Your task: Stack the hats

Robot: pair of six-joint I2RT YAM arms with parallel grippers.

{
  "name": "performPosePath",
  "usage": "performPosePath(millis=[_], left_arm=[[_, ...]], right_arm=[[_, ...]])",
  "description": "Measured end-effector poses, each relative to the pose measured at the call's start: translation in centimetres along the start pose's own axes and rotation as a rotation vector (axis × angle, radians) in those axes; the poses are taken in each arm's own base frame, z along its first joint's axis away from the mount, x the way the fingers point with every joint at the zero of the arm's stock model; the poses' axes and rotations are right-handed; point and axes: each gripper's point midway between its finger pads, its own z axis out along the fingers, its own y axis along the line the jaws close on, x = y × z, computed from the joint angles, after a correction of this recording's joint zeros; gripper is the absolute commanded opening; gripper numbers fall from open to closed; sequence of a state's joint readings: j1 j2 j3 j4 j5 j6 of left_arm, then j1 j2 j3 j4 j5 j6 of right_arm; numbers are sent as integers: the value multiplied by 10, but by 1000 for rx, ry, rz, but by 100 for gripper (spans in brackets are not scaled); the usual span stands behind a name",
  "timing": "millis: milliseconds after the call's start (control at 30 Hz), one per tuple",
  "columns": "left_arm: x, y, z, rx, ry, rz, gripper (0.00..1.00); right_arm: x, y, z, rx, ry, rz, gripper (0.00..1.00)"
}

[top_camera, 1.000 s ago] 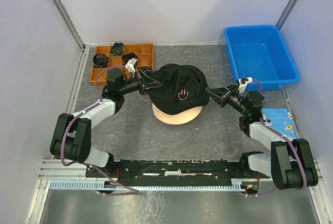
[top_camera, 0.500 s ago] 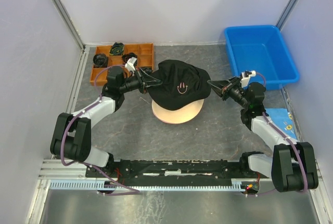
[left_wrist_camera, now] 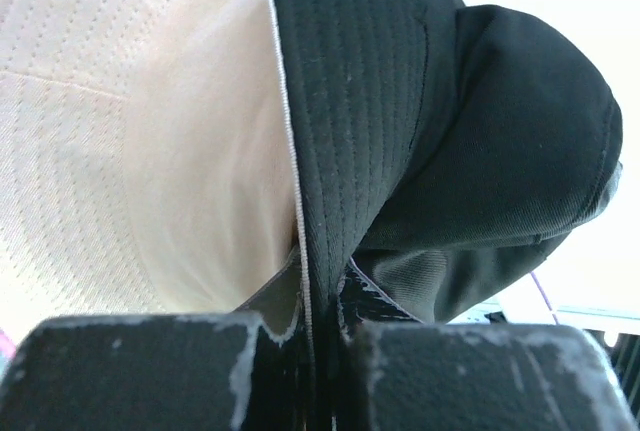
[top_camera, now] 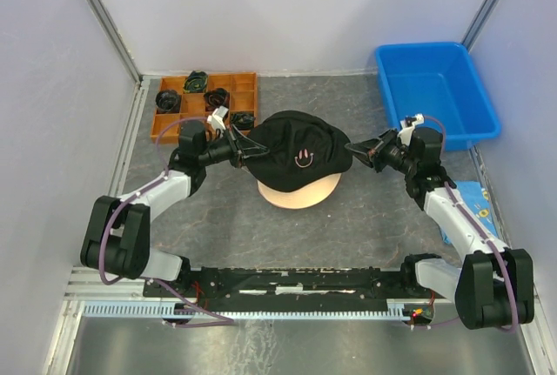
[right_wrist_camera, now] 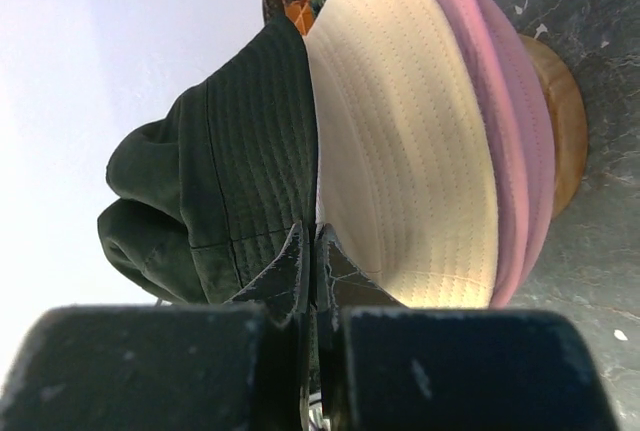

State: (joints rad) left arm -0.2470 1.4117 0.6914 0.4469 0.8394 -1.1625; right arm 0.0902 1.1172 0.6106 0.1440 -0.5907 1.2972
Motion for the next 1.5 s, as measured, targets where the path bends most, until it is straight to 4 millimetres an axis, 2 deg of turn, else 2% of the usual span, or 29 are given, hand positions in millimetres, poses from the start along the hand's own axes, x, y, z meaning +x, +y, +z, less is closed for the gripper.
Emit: performPosePath(millis=[100, 367, 667, 800, 1067, 1267, 1400, 1500], left_arm=[[5, 9, -1, -11, 4, 7, 3], [11, 25, 0, -19, 19, 26, 3], [12, 39, 9, -2, 49, 41, 3], [13, 40, 11, 13, 61, 51, 11], [14, 38, 9, 6, 58, 44, 32], [15, 25, 0, 16, 24, 41, 43], [10, 15, -8, 62, -17, 27, 46], [2, 16, -18, 93, -69, -16, 44]], right_arm=[[1, -3, 0, 21, 5, -22, 0], [2, -27, -1, 132, 3, -62, 0], [-4, -37, -2, 213, -23, -127, 0], [-4, -41, -1, 232, -14, -140, 0], [-4, -44, 4, 239, 7, -142, 0], [-6, -48, 9, 242, 9, -130, 0], [-6, -55, 10, 257, 10, -112, 0], [-7, -58, 10, 259, 6, -99, 0]])
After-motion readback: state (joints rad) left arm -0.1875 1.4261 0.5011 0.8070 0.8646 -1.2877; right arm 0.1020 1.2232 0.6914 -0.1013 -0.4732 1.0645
